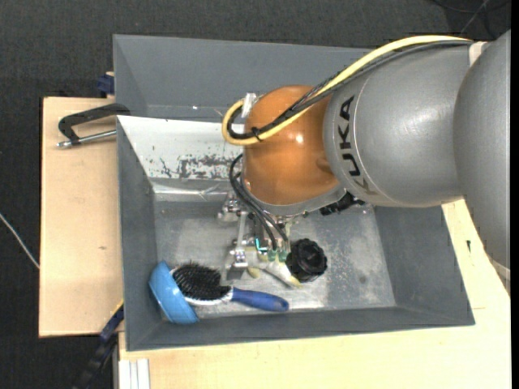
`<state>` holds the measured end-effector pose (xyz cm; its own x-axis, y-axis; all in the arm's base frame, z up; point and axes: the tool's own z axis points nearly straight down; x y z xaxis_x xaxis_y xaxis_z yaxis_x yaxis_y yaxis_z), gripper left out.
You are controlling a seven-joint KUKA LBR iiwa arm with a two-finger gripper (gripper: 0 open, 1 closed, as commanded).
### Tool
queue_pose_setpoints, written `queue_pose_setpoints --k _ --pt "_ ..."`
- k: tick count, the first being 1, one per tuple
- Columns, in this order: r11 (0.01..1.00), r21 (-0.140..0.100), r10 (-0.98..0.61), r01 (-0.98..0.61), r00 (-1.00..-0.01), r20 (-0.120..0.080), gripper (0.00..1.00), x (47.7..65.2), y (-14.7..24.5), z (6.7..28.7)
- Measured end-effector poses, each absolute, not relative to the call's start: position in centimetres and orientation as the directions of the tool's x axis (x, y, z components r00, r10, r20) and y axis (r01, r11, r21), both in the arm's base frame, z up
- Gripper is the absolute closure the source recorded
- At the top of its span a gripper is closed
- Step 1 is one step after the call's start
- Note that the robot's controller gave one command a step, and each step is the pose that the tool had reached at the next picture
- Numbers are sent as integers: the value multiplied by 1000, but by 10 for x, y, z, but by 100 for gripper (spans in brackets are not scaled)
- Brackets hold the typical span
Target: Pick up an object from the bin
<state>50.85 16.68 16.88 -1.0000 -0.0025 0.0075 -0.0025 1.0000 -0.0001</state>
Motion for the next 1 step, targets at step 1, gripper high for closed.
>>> queue_pose_setpoints --k 1 --pt "971 4 -237 -237 -971 -10 0 505 112 102"
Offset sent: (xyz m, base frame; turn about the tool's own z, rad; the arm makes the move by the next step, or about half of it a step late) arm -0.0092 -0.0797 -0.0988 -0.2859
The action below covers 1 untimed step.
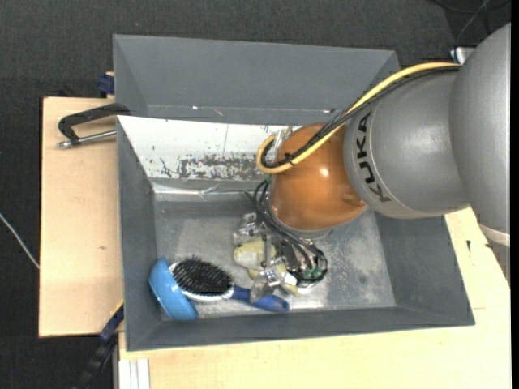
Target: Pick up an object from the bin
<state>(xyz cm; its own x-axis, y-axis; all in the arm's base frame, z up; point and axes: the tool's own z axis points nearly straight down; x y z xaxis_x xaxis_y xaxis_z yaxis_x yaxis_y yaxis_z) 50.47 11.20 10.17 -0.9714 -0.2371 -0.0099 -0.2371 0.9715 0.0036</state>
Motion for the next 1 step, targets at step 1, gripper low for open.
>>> queue_pose_setpoints --k 1 --pt "970 -4 -245 -245 -969 -11 0 536 20 106"
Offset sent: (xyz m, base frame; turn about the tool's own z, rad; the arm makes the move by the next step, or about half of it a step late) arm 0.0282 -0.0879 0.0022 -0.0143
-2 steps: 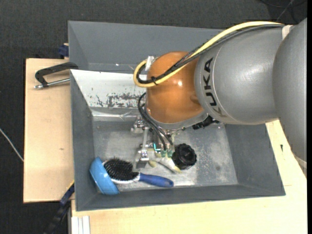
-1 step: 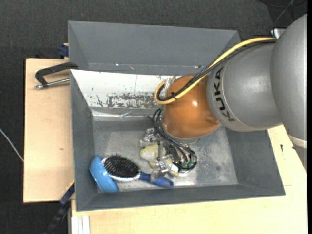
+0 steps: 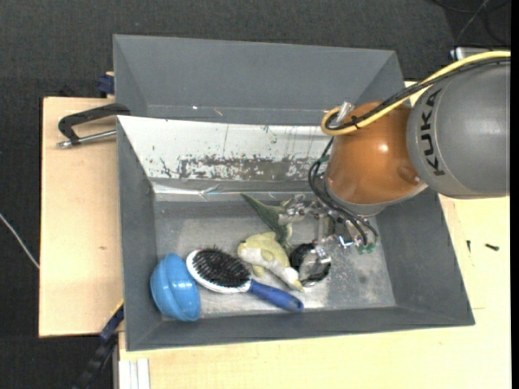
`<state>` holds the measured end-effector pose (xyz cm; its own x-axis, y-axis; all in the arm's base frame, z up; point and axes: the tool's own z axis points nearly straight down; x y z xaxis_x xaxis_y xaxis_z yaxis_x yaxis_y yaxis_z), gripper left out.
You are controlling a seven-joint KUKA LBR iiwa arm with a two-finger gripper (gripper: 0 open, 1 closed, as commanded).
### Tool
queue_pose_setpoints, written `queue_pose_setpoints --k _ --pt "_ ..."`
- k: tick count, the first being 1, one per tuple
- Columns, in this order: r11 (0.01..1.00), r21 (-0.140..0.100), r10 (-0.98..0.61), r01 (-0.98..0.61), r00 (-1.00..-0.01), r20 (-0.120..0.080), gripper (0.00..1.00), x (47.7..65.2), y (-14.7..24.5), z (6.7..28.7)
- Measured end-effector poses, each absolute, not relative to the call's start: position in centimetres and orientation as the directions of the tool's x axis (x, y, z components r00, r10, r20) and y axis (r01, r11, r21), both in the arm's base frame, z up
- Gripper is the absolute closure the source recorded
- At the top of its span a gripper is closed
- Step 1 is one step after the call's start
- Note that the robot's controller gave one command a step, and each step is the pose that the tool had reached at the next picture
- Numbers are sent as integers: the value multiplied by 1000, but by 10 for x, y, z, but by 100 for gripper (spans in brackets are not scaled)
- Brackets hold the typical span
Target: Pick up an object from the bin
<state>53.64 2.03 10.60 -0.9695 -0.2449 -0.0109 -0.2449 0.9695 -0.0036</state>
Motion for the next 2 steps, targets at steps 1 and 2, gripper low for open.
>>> queue_pose_setpoints --k 1,2 --pt "948 5 -318 -318 -948 0 0 490 92 121" --pt "997 3 -71 -71 -997 -3 0 507 65 99"
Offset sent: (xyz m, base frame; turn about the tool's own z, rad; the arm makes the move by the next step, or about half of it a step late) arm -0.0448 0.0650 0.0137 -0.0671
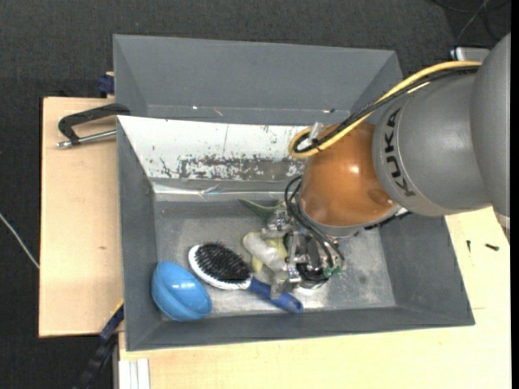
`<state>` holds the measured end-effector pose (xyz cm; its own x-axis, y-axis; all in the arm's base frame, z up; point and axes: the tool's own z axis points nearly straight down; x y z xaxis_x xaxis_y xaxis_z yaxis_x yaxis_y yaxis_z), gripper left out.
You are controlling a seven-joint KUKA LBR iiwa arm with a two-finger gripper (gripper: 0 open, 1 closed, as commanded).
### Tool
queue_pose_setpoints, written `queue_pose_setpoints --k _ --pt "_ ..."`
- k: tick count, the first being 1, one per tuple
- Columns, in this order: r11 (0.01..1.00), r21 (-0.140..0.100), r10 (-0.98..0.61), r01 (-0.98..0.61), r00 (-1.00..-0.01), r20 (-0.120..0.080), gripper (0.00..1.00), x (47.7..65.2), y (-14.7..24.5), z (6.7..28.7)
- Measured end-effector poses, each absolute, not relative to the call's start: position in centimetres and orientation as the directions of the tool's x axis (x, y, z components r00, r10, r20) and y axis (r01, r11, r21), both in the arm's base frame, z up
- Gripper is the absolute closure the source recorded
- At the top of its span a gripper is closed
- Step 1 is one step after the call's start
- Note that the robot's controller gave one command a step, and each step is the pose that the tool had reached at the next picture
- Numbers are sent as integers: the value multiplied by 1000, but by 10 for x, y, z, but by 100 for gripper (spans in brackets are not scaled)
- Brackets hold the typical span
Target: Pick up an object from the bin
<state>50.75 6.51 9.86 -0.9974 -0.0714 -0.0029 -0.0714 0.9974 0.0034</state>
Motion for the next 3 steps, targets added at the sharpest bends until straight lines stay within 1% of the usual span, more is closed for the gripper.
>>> queue_pose_setpoints --k 1,2,3 --pt "998 0 69 69 -998 6 0 507 65 96" --pt "998 0 68 68 -998 9 100 506 65 96" --pt "998 4 68 68 -998 -13 100 509 66 163"
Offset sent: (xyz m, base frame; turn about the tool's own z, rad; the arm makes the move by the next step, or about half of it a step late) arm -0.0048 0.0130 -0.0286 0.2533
